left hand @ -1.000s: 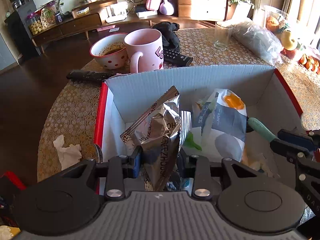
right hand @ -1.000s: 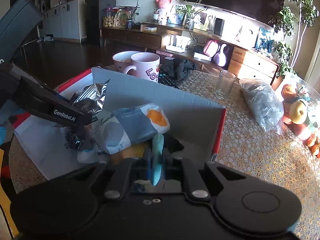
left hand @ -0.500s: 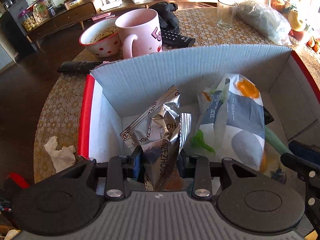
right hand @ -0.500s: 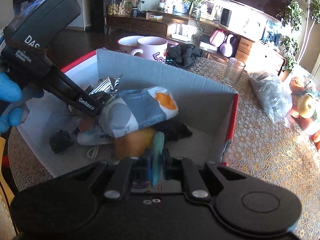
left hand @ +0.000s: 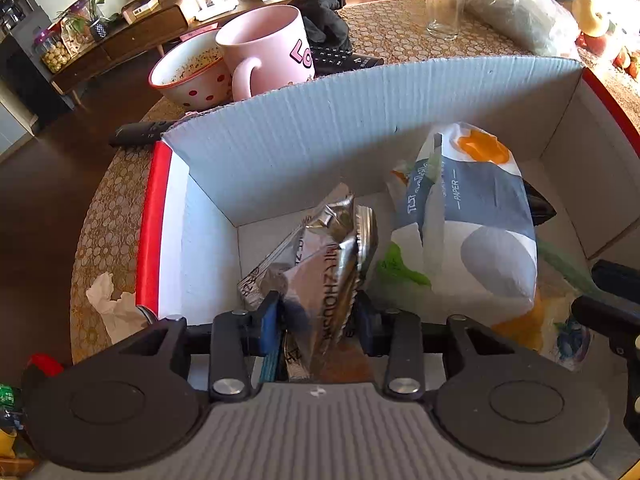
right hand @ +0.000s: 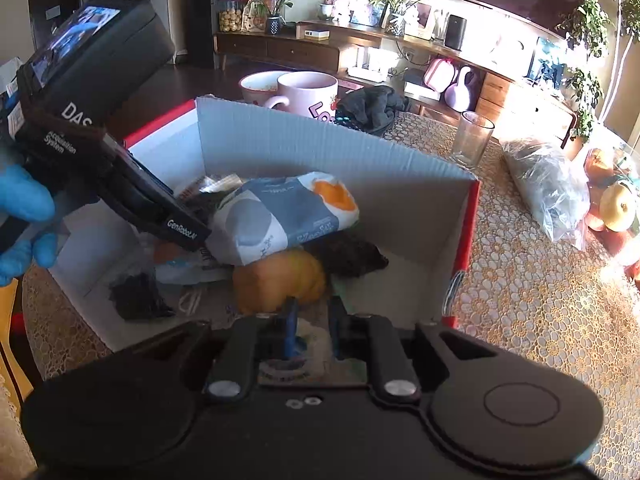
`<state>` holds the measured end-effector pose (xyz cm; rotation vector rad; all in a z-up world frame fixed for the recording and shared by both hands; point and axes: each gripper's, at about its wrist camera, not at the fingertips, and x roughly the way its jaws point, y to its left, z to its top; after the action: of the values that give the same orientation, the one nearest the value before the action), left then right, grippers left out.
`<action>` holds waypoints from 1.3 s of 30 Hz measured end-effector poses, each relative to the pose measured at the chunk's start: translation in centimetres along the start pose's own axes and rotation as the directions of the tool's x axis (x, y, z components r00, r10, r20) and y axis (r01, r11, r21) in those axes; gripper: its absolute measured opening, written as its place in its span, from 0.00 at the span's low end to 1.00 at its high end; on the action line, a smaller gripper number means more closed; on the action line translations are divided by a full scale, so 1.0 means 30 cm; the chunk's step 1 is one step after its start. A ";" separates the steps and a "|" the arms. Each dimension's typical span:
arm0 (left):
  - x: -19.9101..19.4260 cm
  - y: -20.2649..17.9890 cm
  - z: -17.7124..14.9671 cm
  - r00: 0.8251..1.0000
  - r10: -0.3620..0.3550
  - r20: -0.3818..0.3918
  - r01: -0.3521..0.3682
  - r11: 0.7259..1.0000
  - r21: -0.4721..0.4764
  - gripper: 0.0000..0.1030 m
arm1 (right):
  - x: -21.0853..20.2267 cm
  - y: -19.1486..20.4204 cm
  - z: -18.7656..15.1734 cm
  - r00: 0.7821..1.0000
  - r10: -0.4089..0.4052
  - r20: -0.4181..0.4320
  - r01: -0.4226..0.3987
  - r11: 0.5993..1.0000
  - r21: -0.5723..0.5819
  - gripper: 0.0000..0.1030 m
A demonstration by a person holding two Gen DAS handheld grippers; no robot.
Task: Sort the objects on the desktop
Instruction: 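Lower the packet and marker into the box and open both grippers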
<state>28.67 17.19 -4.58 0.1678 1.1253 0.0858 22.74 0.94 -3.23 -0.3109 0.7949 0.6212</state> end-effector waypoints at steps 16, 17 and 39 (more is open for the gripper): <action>-0.081 0.001 -0.026 0.999 0.012 0.047 -0.010 0.999 -0.032 0.71 | -0.068 -0.014 0.003 0.999 0.031 0.032 -0.032 0.999 0.043 0.36; -0.088 0.001 -0.030 0.999 0.011 0.051 -0.010 0.999 -0.033 0.72 | -0.075 -0.016 0.004 0.999 0.038 0.035 -0.040 0.998 0.048 0.36; -0.300 -0.015 -0.126 0.988 0.031 0.149 -0.025 0.999 -0.040 0.79 | -0.216 0.009 0.001 0.995 0.028 0.097 -0.031 0.999 0.028 0.49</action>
<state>21.37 15.72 1.78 0.1538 0.9711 0.1172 19.11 -1.44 1.60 -0.2402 0.7159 0.6469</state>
